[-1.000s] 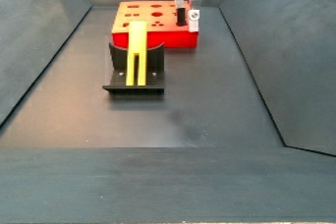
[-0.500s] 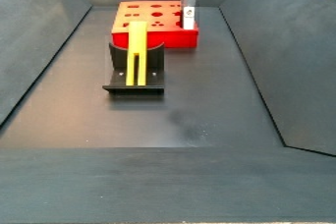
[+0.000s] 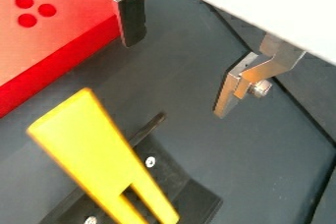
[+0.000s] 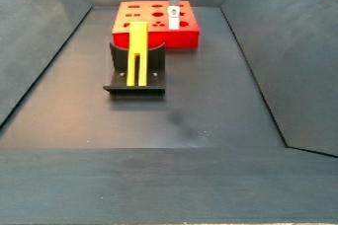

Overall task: Pick up the square-circle object. Move up. Rotate the square-circle object. Place the square-circle object on the fixture. Regrasp the square-circle object. Move to above the board. Insert the square-circle object.
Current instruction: Regrasp the square-circle object.

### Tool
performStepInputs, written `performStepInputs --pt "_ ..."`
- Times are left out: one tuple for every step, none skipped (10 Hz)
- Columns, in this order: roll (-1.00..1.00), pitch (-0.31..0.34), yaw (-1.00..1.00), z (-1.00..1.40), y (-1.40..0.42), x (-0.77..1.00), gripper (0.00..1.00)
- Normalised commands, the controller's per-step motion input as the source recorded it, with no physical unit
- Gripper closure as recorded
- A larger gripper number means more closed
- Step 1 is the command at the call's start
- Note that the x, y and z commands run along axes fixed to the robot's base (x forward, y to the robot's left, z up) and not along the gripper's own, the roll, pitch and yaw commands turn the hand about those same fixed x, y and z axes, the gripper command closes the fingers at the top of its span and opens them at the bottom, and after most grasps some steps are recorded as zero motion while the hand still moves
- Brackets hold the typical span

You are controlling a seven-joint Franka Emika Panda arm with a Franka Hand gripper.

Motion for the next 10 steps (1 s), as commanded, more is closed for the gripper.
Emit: performStepInputs --pt "0.07 0.173 0.04 -0.02 -0.02 1.00 0.00" --pt "0.06 0.153 0.05 -0.02 -0.02 1.00 0.00" --pt "0.06 0.148 0.05 -0.02 -0.02 1.00 0.00" --pt "0.06 0.139 0.05 -0.02 -0.02 1.00 0.00" --pt "0.06 0.137 0.04 -0.02 -0.02 1.00 0.00" --pt "0.07 0.131 0.04 -0.02 -0.03 0.88 0.00" --pt "0.07 0.132 0.03 -0.02 -0.02 0.82 0.00" --pt "0.08 0.136 0.03 -0.02 -0.02 0.72 0.00" --pt "0.08 0.133 0.03 -0.02 -0.02 0.64 0.00" --pt "0.08 0.131 0.03 -0.02 -0.02 0.57 0.00"
